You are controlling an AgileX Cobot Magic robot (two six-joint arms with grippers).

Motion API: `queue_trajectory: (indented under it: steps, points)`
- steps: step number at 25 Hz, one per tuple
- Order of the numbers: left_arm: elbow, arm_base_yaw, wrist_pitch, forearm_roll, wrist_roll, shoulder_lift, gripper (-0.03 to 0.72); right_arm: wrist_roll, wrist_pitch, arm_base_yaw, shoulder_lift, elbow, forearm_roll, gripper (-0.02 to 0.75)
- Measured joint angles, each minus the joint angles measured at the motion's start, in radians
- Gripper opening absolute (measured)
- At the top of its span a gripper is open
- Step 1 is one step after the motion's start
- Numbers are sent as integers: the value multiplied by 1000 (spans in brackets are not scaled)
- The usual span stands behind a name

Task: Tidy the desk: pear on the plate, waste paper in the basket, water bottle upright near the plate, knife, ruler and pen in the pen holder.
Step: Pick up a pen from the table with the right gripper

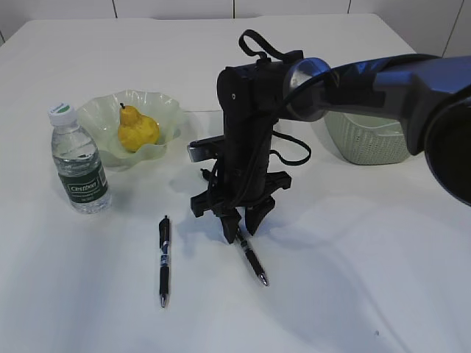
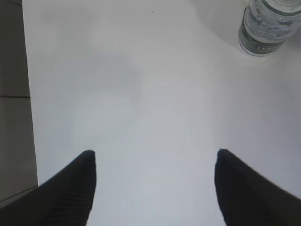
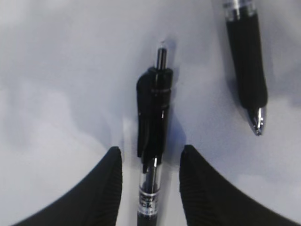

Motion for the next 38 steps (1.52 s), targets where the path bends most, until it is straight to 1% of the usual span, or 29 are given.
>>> queue_trajectory:
  steps: [38]
  points:
    - [0,0,0,0,0,0,543,0,-2,0,0,-2,-10,332]
